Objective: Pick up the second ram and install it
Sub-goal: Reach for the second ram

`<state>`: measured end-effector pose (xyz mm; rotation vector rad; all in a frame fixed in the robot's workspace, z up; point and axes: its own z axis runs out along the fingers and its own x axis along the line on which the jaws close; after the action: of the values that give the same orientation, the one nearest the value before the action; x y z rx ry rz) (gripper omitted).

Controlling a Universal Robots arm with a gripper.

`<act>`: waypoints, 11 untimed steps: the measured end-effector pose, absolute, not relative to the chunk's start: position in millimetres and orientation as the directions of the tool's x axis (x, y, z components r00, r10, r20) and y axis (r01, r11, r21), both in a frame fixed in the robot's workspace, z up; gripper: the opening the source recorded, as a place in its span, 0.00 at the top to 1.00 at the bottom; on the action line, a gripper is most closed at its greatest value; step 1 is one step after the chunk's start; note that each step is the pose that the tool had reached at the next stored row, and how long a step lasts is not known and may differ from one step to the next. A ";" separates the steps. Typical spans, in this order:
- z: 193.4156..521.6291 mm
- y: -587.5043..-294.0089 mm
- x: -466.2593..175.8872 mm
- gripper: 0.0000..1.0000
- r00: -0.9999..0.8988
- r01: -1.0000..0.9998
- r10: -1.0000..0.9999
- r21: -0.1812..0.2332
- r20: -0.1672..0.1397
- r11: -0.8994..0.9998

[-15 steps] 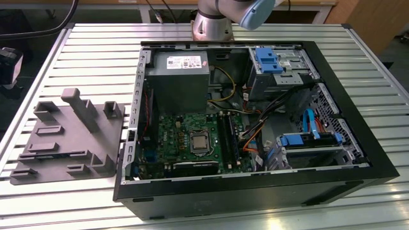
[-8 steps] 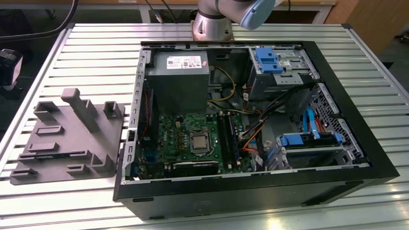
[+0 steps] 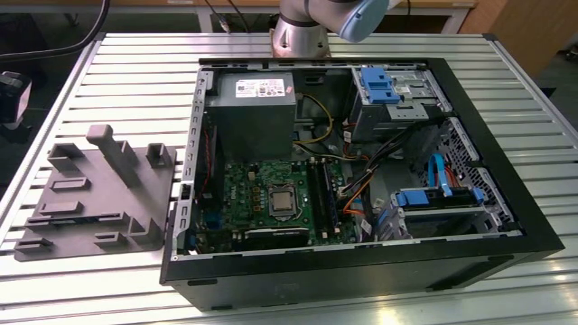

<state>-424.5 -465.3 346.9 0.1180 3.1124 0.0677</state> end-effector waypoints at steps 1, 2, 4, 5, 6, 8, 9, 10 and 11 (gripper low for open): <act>346.7 -465.4 -424.6 0.89 -0.997 0.075 0.076 0.044 -0.024 0.996; 346.6 -465.5 -424.7 0.89 -0.997 0.075 0.076 0.044 -0.024 0.996; 346.0 -465.8 -425.1 0.89 -0.997 0.075 0.076 0.044 -0.025 0.996; 345.8 -465.9 -425.2 0.89 -0.997 0.075 0.076 0.044 -0.024 0.996; 345.5 -466.1 -425.4 0.89 -0.997 0.075 0.076 0.044 -0.024 0.996; 345.0 -466.2 -425.7 0.89 -0.997 0.075 0.076 0.044 -0.024 0.996; 344.7 -466.3 -425.8 0.89 -0.997 0.075 0.076 0.044 -0.024 0.996; 344.4 -466.4 -426.0 0.89 -0.997 0.075 0.076 0.044 -0.024 0.996; 344.1 -466.4 -426.2 0.89 -0.997 0.075 0.076 0.044 -0.024 0.996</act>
<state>-426.2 -466.4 344.1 0.1180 3.1125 0.0676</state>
